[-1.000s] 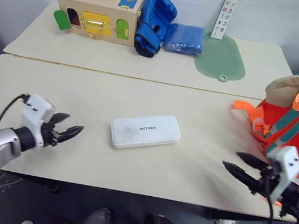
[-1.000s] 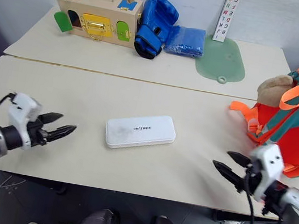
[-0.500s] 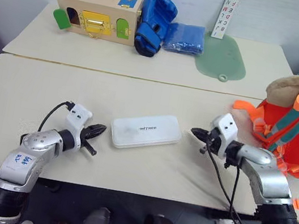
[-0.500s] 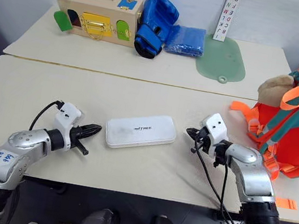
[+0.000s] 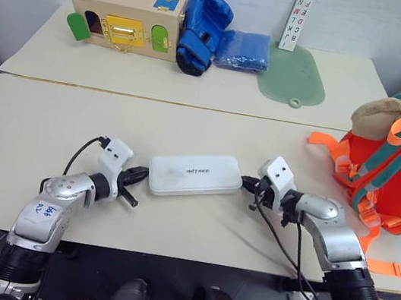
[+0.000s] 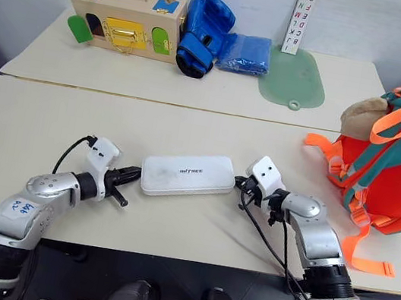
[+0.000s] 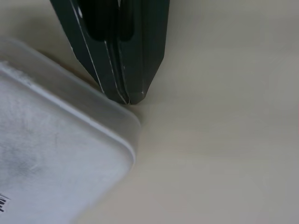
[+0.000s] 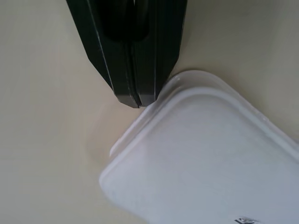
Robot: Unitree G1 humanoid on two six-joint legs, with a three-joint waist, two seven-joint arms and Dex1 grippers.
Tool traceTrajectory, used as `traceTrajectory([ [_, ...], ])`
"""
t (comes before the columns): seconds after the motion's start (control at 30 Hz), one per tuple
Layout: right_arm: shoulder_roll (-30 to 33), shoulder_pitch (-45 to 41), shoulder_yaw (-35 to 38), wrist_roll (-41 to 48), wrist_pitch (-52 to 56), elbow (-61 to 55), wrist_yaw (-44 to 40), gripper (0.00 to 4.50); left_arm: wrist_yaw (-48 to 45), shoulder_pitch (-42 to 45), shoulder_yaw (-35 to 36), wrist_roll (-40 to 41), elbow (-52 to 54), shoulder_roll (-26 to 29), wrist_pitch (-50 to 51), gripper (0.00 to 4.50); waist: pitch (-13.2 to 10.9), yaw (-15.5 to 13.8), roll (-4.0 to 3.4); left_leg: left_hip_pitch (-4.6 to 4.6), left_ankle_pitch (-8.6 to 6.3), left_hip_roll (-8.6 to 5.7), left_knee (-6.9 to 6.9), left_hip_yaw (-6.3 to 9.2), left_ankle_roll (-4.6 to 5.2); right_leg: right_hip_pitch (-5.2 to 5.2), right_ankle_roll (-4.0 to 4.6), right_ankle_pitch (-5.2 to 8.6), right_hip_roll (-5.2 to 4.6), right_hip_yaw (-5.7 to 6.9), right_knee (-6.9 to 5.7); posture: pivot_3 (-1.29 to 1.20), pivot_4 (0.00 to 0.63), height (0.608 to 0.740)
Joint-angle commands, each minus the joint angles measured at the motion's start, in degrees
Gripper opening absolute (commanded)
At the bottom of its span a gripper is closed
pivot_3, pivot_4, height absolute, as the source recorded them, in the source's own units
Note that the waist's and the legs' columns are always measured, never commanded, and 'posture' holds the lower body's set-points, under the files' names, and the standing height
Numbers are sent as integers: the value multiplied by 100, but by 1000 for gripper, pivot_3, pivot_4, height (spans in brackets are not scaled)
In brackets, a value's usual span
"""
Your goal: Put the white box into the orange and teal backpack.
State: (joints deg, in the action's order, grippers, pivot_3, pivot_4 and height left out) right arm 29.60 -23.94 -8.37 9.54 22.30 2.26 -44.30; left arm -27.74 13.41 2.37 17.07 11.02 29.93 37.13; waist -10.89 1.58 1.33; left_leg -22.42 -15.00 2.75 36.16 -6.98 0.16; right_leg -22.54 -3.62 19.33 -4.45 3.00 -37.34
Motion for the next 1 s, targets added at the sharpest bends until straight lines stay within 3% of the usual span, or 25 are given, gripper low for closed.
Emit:
traceTrajectory([
  [0.03, 84, 243, -10, 148, 192, -703, -153, 0, -182, 286, 58, -82, -264, 82, -340, 40, 0, -2, 0, 0, 0, 0, 0, 0, 1, 0, 0, 0, 0, 0, 0, 0, 150, 740],
  [0.27, 188, 528, 107, 170, 447, -1138, -138, 0, -1084, 348, 258, 8, -1169, 760, -490, 40, 0, 37, 0, 1, -1, 2, -6, -3, -4, -5, 3, 1, 1, -1, 0, 0, 150, 740],
  [0.43, 287, 349, 99, 74, 320, -841, -193, 0, -2302, 255, 180, 319, -1552, 1393, -393, 1188, 0, 39, -1, 6, -2, 4, -8, -3, -6, -5, 14, 8, 1, 0, -5, 0, 150, 740],
  [0.73, 304, 167, -7, 3, 208, -683, -374, 0, -3181, 1150, 427, 1416, -2642, 1388, 1512, 3977, 0, 10, 0, 6, -4, 2, -4, 0, -1, -4, 15, 8, -1, 2, -9, 0, 150, 740],
  [0.8, 335, 144, -8, -16, 169, -645, -428, 0, -3450, 1488, 195, 1465, -3056, 1419, 1985, 4477, 0, 0, 0, 6, -2, 1, 2, 1, 1, -2, 15, 8, -1, 3, -13, 0, 150, 740],
  [1.0, 383, 96, -40, -79, 65, -564, -543, 0, -3700, 2466, -194, 1295, -4249, 1056, 2545, 4477, 0, -28, 0, 4, 2, -7, 12, 5, -1, 1, 14, 9, -3, 7, -19, 0, 150, 740],
])
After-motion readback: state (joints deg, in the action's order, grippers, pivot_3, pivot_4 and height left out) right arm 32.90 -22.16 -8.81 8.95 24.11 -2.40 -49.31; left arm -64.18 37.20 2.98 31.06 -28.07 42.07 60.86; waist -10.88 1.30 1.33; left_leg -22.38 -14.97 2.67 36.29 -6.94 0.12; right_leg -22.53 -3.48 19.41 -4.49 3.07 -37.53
